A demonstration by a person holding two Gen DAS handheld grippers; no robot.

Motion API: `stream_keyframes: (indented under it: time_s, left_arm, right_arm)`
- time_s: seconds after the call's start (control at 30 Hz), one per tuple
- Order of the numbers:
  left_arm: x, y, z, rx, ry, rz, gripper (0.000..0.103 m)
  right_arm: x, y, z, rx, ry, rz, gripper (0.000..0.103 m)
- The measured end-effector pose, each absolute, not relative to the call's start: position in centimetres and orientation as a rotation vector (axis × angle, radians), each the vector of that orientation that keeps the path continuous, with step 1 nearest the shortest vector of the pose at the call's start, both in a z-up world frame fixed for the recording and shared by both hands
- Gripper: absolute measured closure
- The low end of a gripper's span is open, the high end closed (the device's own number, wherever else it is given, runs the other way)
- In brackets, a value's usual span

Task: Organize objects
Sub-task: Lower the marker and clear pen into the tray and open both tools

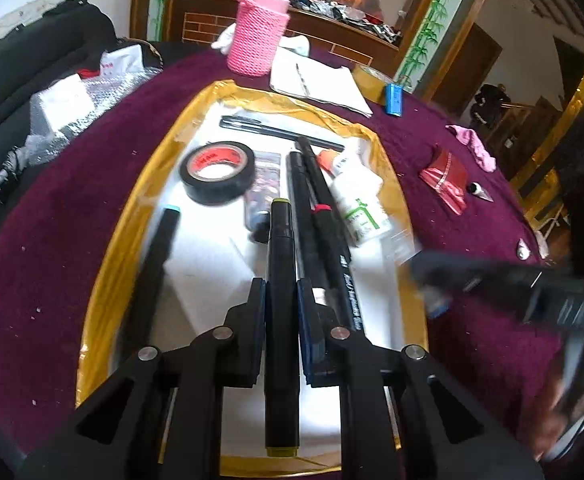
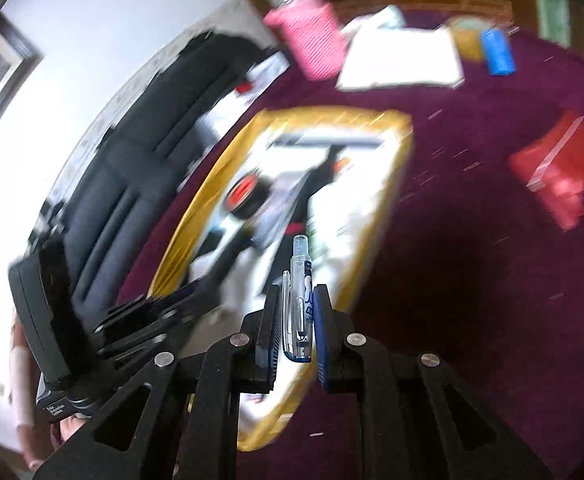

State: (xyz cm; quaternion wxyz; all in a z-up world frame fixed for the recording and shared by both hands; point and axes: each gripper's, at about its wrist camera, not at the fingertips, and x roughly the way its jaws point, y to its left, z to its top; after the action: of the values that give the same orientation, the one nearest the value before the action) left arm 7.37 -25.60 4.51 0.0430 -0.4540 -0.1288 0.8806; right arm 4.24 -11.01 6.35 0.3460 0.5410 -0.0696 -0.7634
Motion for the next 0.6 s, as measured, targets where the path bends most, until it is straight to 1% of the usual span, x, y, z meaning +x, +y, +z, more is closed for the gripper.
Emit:
stream_keyframes:
  time_s: [0.07, 0.13, 0.23, 0.43, 0.47, 0.5, 0.53, 0.57, 0.6]
  left_arm:
    - [7.5, -26.0, 4.5, -1.387, -0.449, 2.676, 0.09]
    - [7.6, -27.3, 4.3, -1.379, -0.563, 2.661, 0.09]
    - [7.8, -28.5, 4.3, -1.367, -0.642, 2.676, 0.09]
    - [8.2, -29.0, 4.3, -1.343, -0.703, 2.622, 0.088]
    - [8.3, -29.1, 4.4, -1.332, -0.711, 2.616, 0.087]
    - [8.5, -29.1, 4.6, -1.318, -0.721, 2.612, 0.083]
    - [8.8, -29.3, 4.9, -1.301, -0.73, 2.616, 0.079]
    - [9.1, -29.6, 5.1, -1.284, -0.746, 2.622, 0.072]
    - [9.3, -29.9, 5.2, -1.272, -0.76, 2.627, 0.066]
  right_arm:
    - [4.8, -12.5, 5.4, 1.429, -0.178, -1.938, 0.089]
    - [5.2, -13.5, 4.8, 1.441, -0.163, -1.922, 0.089]
    - [5.6, -14.4, 4.0, 1.459, -0.148, -1.91, 0.089]
    - [5.5, -15.4, 3.1, 1.502, -0.116, -1.937, 0.088]
    - [5.4, -15.3, 3.4, 1.501, -0.12, -1.931, 0.082]
    - [5.3, -14.7, 3.9, 1.487, -0.13, -1.934, 0.078]
    - [5.3, -14.3, 4.6, 1.453, -0.132, -1.965, 0.069]
    - [5.2, -14.1, 5.3, 1.424, -0.115, -2.015, 0.06]
    - [5.2, -13.9, 5.9, 1.395, -0.09, -2.068, 0.057]
